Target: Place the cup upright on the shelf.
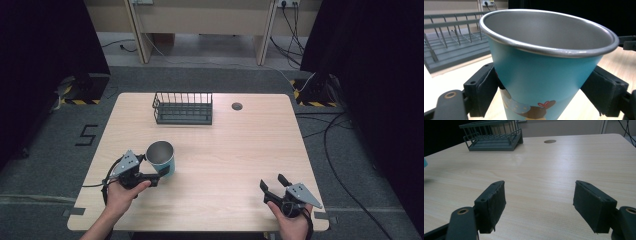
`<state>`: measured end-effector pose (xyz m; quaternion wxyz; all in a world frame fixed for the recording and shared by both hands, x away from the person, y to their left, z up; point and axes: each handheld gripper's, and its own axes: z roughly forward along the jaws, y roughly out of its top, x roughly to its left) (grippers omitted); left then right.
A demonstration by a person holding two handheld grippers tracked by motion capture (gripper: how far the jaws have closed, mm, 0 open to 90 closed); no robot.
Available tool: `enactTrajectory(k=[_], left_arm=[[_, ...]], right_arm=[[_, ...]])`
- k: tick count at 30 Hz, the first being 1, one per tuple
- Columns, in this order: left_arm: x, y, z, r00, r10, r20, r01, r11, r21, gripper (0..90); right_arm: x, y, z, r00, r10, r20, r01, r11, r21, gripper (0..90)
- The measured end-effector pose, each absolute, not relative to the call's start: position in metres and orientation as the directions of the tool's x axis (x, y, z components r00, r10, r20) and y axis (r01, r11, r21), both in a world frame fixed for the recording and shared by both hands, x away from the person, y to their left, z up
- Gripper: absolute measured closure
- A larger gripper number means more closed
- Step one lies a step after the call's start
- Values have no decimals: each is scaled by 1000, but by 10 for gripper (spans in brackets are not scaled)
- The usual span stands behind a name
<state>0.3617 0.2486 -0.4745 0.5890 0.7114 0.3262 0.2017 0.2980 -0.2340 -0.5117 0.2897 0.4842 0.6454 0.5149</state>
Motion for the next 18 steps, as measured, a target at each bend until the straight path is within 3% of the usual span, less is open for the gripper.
enactTrajectory(k=[18], left_arm=[[386,250,-453,691,718,-83,200,-80,976,168]], right_arm=[[298,-234,-512,-363,922,134,330,-7,944,265]])
